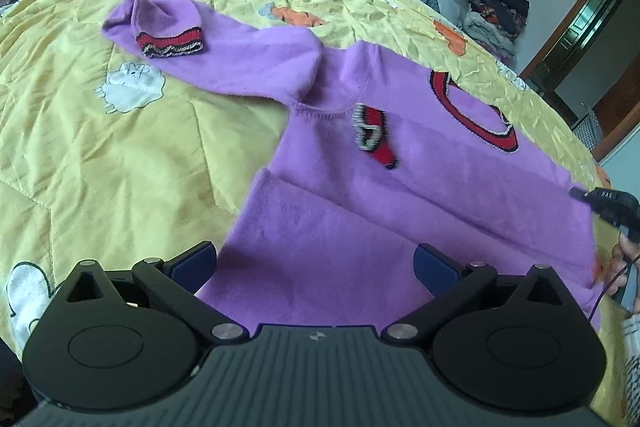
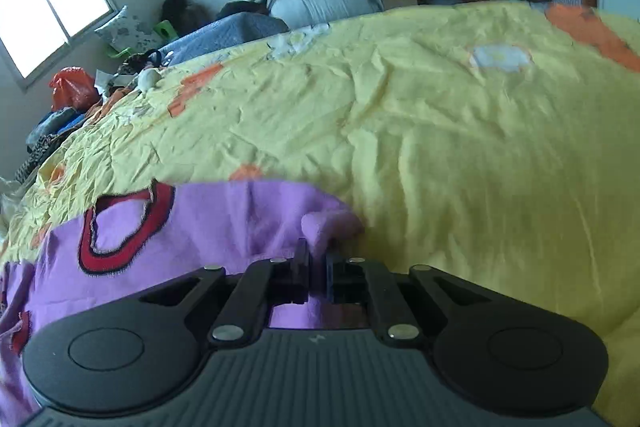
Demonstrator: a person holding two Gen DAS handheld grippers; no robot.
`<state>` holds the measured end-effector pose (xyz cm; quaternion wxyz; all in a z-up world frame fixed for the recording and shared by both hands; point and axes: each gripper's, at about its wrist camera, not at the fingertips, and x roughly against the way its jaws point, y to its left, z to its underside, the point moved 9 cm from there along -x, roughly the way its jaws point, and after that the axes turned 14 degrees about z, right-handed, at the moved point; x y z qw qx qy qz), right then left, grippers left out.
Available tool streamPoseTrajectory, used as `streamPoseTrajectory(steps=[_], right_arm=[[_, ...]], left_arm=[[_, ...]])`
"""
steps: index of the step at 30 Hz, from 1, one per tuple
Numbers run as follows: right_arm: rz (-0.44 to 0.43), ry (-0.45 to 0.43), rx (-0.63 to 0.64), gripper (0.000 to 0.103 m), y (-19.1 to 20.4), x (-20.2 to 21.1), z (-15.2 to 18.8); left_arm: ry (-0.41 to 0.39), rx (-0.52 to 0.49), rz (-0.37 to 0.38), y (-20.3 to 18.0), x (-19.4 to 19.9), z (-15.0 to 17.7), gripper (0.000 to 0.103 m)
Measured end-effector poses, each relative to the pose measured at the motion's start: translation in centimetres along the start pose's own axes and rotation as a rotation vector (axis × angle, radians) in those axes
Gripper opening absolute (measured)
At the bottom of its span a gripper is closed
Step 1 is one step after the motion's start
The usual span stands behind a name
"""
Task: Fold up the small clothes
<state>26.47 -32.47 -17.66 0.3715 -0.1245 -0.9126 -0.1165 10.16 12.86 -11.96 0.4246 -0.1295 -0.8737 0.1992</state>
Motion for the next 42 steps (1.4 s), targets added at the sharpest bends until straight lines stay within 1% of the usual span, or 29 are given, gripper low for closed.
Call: streamPoseTrajectory(steps=[2, 4, 5, 6, 7, 8, 9, 10, 11, 13, 14, 15, 17, 19, 20, 21, 23, 24, 26, 27, 28, 30, 32, 33, 34, 36, 37, 40, 42], right_arm=[[0.066, -0.036, 0.049, 0.007, 0.2, -0.1, -0.5], [0.113, -0.021, 0.081, 0.008, 0.1, -1.1, -0.2], [0.138, -0.008, 0.1, 0.014, 0.1, -1.6, 0.3], [0.152, -0.031, 0.122, 0.02, 0.4, -1.4, 0.4], [0.21, -0.042, 0.154, 0.051, 0.0, -0.9, 0.5], [0.3, -0.057, 0.181, 0.087, -0.1, -0.2, 0.3], [0.35, -0.105, 0.182, 0.095, -0.1, 1.2, 0.2], [0.351, -0.162, 0.184, 0.095, 0.5, 2.8, 0.2], [0.32, -0.202, 0.208, 0.095, 1.6, 4.5, 0.6], [0.265, -0.241, 0.215, 0.095, 3.8, 6.9, 2.0], [0.206, -0.245, 0.218, 0.095, 5.2, 7.9, 3.1], [0.146, -0.238, 0.221, 0.095, 6.4, 8.6, 4.3], [0.061, -0.21, 0.191, 0.095, 8.9, 9.6, 7.0], [-0.016, -0.17, 0.153, 0.095, 10.9, 10.5, 9.5], [-0.052, -0.154, 0.107, 0.095, 11.8, 11.1, 10.8], [-0.084, -0.151, 0.082, 0.095, 12.8, 11.8, 11.8], [-0.115, -0.186, 0.049, 0.097, 13.9, 12.7, 13.5], [-0.112, -0.207, 0.031, 0.099, 14.1, 12.6, 14.2], [-0.072, -0.226, 0.033, 0.1, 14.3, 12.8, 14.8], [-0.059, -0.26, 0.04, 0.1, 14.5, 13.3, 14.6], [-0.063, -0.279, 0.033, 0.102, 14.5, 13.5, 14.6], [-0.066, -0.267, 0.023, 0.102, 14.4, 12.9, 14.2], [-0.06, -0.233, 0.005, 0.102, 14.4, 12.1, 14.1], [-0.054, -0.222, -0.011, 0.102, 14.2, 11.9, 14.0], [-0.051, -0.215, -0.026, 0.102, 14.0, 11.6, 14.0], [-0.03, -0.21, -0.057, 0.102, 13.3, 11.6, 14.3], [-0.024, -0.209, -0.064, 0.102, 13.1, 11.6, 14.3], [-0.01, -0.206, -0.049, 0.102, 13.2, 11.4, 14.5], [0.002, -0.2, -0.03, 0.102, 13.5, 11.2, 14.6]], left_arm=[[0.003, -0.006, -0.013, 0.6, 0.0, -0.1, 0.103], [-0.002, 0.002, -0.034, 1.7, 0.1, -0.5, 0.103], [-0.014, 0.01, -0.04, 2.4, 0.4, -0.9, 0.103], [-0.034, 0.016, -0.042, 2.9, 0.8, -1.4, 0.103], [-0.061, 0.022, -0.043, 3.6, 1.2, -2.0, 0.103], [-0.092, 0.029, -0.042, 4.5, 1.7, -2.6, 0.103], [-0.131, 0.037, -0.034, 5.4, 2.1, -3.4, 0.103], [-0.164, 0.036, -0.008, 6.1, 2.3, -4.1, 0.103], [-0.182, 0.042, 0.018, 7.0, 2.3, -4.8, 0.103], [-0.163, 0.071, 0.04, 9.0, 1.9, -6.4, 0.103], [-0.151, 0.094, 0.056, 10.2, 1.5, -7.3, 0.103], [-0.16, 0.118, 0.072, 11.2, 1.3, -8.3, 0.103], [-0.191, 0.16, 0.105, 13.3, 0.8, -10.2, 0.103], [-0.228, 0.187, 0.104, 15.4, 0.6, -12.1, 0.103], [-0.231, 0.171, 0.105, 15.9, 0.4, -13.0, 0.103], [-0.231, 0.12, 0.114, 15.9, 0.3, -13.9, 0.103], [-0.256, -0.063, 0.082, 15.0, 0.6, -15.1, 0.103], [-0.262, -0.207, 0.047, 14.1, 0.8, -15.5, 0.103], [-0.234, -0.51, -0.061, 12.2, 0.6, -15.6, 0.103], [-0.207, -0.67, -0.117, 11.3, 0.2, -15.4, 0.103], [-0.18, -0.802, -0.147, 10.7, -0.3, -15.0, 0.103], [-0.103, -1.04, -0.182, 10.3, -1.7, -14.1, 0.103], [-0.01, -1.223, -0.206, 10.7, -3.1, -13.5, 0.103], [0.024, -1.265, -0.203, 11.2, -3.5, -13.4, 0.103], [0.052, -1.276, -0.198, 11.7, -3.9, -13.6, 0.103], [0.086, -1.227, -0.15, 12.7, -4.2, -14.3, 0.099], [0.077, -1.188, -0.123, 12.8, -4.1, -14.9, 0.095], [0.024, -1.017, -0.027, 12.2, -3.7, -16.5, 0.095], [-0.003, -0.924, 0.029, 11.6, -4.0, -16.9, 0.093]])
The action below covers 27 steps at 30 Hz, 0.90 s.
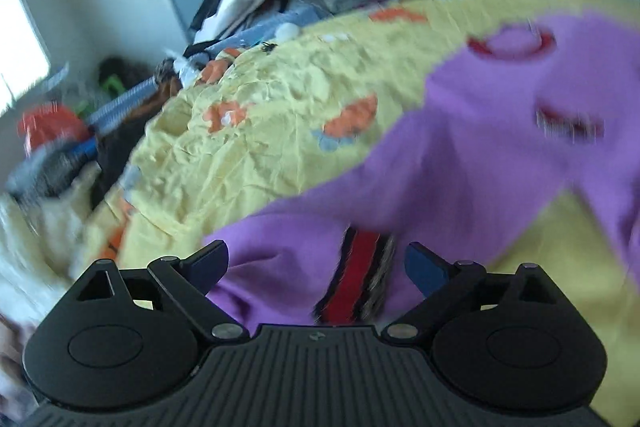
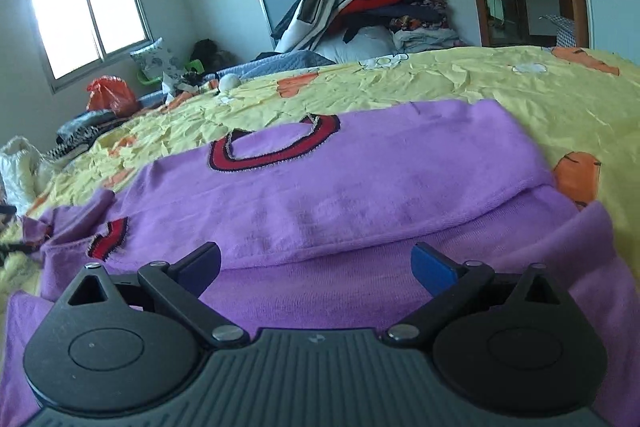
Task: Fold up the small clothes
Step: 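Grasp the other red-striped sleeve cuff with the left gripper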
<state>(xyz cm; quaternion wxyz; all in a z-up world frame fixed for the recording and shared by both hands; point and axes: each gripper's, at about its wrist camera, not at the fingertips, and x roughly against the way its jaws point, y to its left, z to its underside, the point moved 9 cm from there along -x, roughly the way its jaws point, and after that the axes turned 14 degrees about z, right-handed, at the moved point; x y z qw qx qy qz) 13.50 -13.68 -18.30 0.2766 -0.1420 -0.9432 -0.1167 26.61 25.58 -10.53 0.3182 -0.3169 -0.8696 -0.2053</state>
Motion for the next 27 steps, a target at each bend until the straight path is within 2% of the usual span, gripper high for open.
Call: streamPoseTrajectory(steps=[2, 5, 6, 7, 10, 11, 14, 17, 20, 24, 27], right_arm=[[0.007, 0.009, 0.011, 0.102, 0.2, -0.2, 0.1], [0.007, 0.019, 0.007, 0.102, 0.1, -0.3, 0.2], [0.007, 0.021, 0.005, 0.102, 0.1, -0.4, 0.2], [0.008, 0.021, 0.006, 0.102, 0.1, -0.4, 0.2], [0.01, 0.016, 0.009, 0.102, 0.1, -0.3, 0.2], [0.011, 0.016, 0.008, 0.102, 0.1, -0.3, 0.2], [0.017, 0.018, 0.007, 0.102, 0.1, -0.4, 0.2], [0.021, 0.022, 0.005, 0.102, 0.0, -0.4, 0.2], [0.024, 0.025, 0.003, 0.102, -0.1, -0.5, 0.2], [0.022, 0.03, 0.01, 0.102, 0.0, -0.6, 0.2], [0.016, 0.039, 0.018, 0.102, 0.2, -0.6, 0.3]], left_arm=[[-0.002, -0.001, 0.016, -0.8, -0.8, 0.0, 0.085], [0.046, -0.032, 0.01, -1.7, -2.7, 0.8, 0.078], [0.03, -0.023, 0.012, -1.6, -2.8, 0.9, 0.079], [0.024, 0.004, 0.013, -1.3, -2.8, 1.0, 0.074], [0.023, 0.082, 0.056, -0.1, -2.6, 1.3, 0.033], [0.03, 0.091, 0.047, 0.1, -2.3, 1.6, 0.024], [0.02, 0.186, 0.081, 1.5, -1.7, 2.1, 0.011], [-0.076, 0.362, 0.105, 4.1, 0.3, 2.5, 0.01], [-0.237, 0.626, 0.102, 8.7, 4.1, 3.6, 0.009], [-0.481, 0.979, 0.107, 15.0, 11.3, 7.6, 0.008], [-0.61, 1.184, 0.105, 18.0, 16.5, 10.8, 0.006]])
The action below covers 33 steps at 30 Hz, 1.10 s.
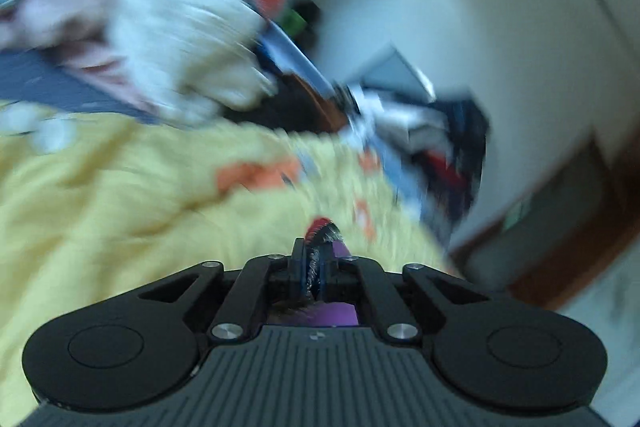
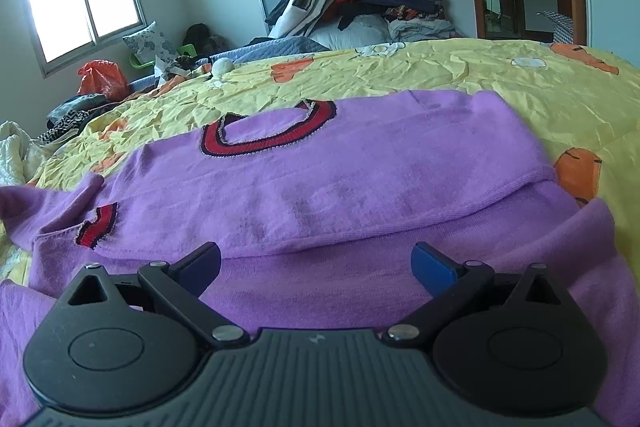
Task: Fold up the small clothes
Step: 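Grasp the other red-striped sleeve cuff with the left gripper, then lift the sleeve with the left gripper, lay it across the body, release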
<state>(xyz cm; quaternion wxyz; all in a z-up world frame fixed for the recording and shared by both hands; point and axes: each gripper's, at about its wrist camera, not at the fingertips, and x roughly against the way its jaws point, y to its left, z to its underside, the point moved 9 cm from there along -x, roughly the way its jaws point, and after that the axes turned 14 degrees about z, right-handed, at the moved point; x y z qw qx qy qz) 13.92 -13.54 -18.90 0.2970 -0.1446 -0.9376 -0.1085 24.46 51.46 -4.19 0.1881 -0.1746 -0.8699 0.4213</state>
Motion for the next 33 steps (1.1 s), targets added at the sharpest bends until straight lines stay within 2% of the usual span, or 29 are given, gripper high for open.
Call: streamPoseTrajectory(steps=[3, 5, 8, 10, 12, 13, 14, 16, 19, 21, 23, 26, 28, 30, 31, 32, 33], right_arm=[[-0.009, 0.017, 0.018, 0.102, 0.4, -0.2, 0.2], [-0.016, 0.025, 0.029, 0.102, 0.6, -0.3, 0.3], [-0.023, 0.027, 0.034, 0.102, 0.7, -0.2, 0.3], [-0.036, 0.026, 0.033, 0.102, 0.8, -0.1, 0.3], [-0.073, 0.041, 0.071, 0.102, 1.5, -0.1, 0.5], [-0.081, 0.039, 0.084, 0.102, 1.7, 0.0, 0.5], [-0.078, 0.03, 0.089, 0.102, 1.8, 0.2, 0.5], [-0.082, 0.012, 0.08, 0.102, 1.7, 0.5, 0.5], [-0.069, 0.01, 0.058, 0.102, 1.3, 0.5, 0.4], [-0.068, 0.019, 0.056, 0.102, 1.3, 0.3, 0.4], [-0.066, 0.017, 0.059, 0.102, 1.3, 0.4, 0.4], [-0.06, 0.019, 0.062, 0.102, 1.2, 0.3, 0.5], [-0.055, 0.023, 0.066, 0.102, 1.3, 0.2, 0.5], [-0.05, 0.023, 0.07, 0.102, 1.3, 0.2, 0.5], [-0.048, 0.023, 0.073, 0.102, 1.3, 0.2, 0.5], [-0.046, 0.023, 0.074, 0.102, 1.3, 0.2, 0.5], [-0.044, 0.022, 0.074, 0.102, 1.3, 0.1, 0.5]], left_arm=[[-0.074, 0.158, 0.009, 1.5, 4.1, -2.2, 0.002], [-0.105, 0.192, -0.017, 2.1, 5.7, -3.4, 0.0], [-0.128, 0.256, -0.005, 2.0, 6.7, -4.9, 0.0], [-0.103, 0.217, -0.022, 0.9, 6.0, -5.9, 0.0], [-0.002, 0.19, -0.043, 0.3, 4.7, -5.4, 0.002], [0.065, 0.159, -0.051, 0.0, 3.8, -4.7, 0.027], [0.124, 0.066, -0.078, -0.6, 3.3, -3.7, 0.063], [0.185, -0.098, -0.111, -1.6, 2.9, -1.4, 0.101], [0.255, -0.234, -0.108, -1.5, 3.1, 3.2, 0.099], [0.278, -0.37, -0.18, -0.4, 3.4, 6.1, 0.096], [0.317, -0.446, -0.238, 1.2, 3.3, 8.2, 0.094], [0.355, -0.341, -0.221, 3.6, 2.6, 9.6, 0.093], [0.307, -0.323, -0.231, 4.4, 1.9, 9.1, 0.094], [0.264, -0.254, -0.209, 5.1, 1.3, 8.4, 0.088], [0.254, -0.223, -0.189, 5.2, 1.0, 8.1, 0.062], [0.261, -0.187, -0.185, 5.4, 0.7, 7.9, 0.006], [0.276, -0.133, -0.192, 5.9, 0.2, 7.7, 0.008]])
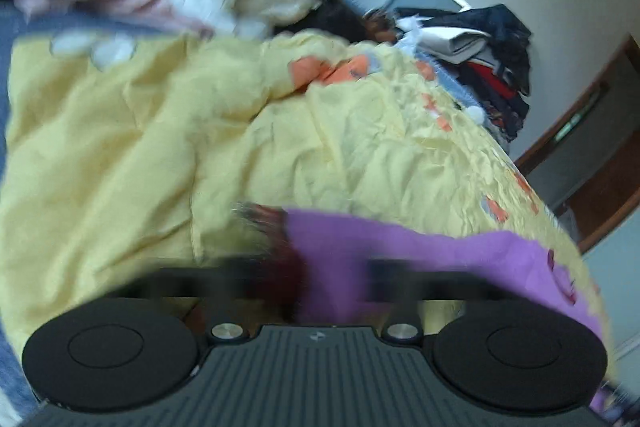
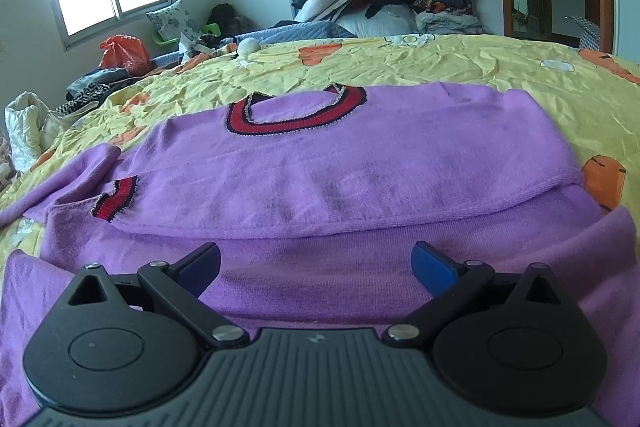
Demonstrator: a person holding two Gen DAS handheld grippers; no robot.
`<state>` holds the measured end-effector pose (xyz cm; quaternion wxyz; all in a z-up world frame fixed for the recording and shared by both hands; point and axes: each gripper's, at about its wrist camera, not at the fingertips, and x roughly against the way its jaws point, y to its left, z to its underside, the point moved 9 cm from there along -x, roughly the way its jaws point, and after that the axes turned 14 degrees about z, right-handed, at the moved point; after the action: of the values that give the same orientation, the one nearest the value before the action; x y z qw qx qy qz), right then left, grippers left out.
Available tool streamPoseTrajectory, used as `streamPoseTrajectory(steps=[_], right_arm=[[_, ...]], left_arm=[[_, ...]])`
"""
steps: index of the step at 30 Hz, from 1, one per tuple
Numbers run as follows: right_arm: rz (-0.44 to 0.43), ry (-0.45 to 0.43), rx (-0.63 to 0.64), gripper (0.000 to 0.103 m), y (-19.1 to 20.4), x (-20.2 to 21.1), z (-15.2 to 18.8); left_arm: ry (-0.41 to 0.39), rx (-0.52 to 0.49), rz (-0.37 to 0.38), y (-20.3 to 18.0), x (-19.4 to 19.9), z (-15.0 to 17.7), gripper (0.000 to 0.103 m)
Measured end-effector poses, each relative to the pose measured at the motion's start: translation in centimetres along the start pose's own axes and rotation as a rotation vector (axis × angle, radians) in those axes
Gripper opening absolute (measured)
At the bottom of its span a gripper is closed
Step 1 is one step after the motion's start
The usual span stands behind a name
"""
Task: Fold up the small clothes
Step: 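Lift the sleeve with the left gripper, lay it across the body, release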
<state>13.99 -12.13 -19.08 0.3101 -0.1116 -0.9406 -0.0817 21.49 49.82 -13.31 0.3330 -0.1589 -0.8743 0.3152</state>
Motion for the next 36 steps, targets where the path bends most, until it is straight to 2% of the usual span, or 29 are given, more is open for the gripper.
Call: streamPoseTrajectory(steps=[2, 4, 6, 9, 11, 15, 17, 20, 24, 28, 32, 36], right_arm=[[0.0, 0.003, 0.0, 0.102, 0.0, -0.1, 0.0], [-0.001, 0.005, -0.002, 0.102, 0.0, -0.1, 0.0], [0.0, 0.004, -0.001, 0.102, 0.0, -0.1, 0.0], [-0.002, 0.005, 0.002, 0.102, 0.0, -0.1, 0.0], [-0.006, 0.001, 0.0, 0.102, 0.0, -0.1, 0.0], [-0.013, -0.008, -0.006, 0.102, -0.1, 0.1, -0.1], [-0.018, -0.01, -0.009, 0.102, -0.1, 0.2, -0.1], [-0.024, -0.015, -0.019, 0.102, -0.2, 0.3, -0.1], [-0.033, -0.017, -0.061, 0.102, -0.8, 0.4, -0.3], [-0.061, -0.008, -0.111, 0.102, -1.6, 0.4, -0.5], [-0.083, 0.0, -0.162, 0.102, -2.3, 0.4, -0.6], [-0.091, -0.007, -0.203, 0.102, -2.9, 0.6, -0.7]], left_arm=[[-0.009, 0.004, 0.037, -0.7, 0.1, -0.4, 0.005], [-0.064, 0.01, 0.076, -2.0, 1.3, -1.4, 0.005], [-0.13, 0.092, 0.154, -3.2, 2.4, -3.5, 0.005], [-0.173, 0.159, 0.208, -5.4, 3.7, -6.4, 0.005], [-0.18, 0.225, 0.242, -7.3, 3.8, -8.1, 0.005], [-0.179, 0.283, 0.281, -12.9, 3.6, -10.6, 0.005], [-0.175, 0.289, 0.297, -16.0, 2.8, -11.5, 0.005], [-0.127, 0.295, 0.29, -21.1, 0.3, -11.8, 0.005], [-0.051, 0.28, 0.314, -28.4, -4.6, -9.7, 0.005], [0.033, 0.284, 0.367, -34.8, -10.2, -5.4, 0.005], [0.108, 0.294, 0.38, -39.1, -15.2, -0.1, 0.005], [0.146, 0.302, 0.387, -42.4, -19.7, 4.0, 0.005]])
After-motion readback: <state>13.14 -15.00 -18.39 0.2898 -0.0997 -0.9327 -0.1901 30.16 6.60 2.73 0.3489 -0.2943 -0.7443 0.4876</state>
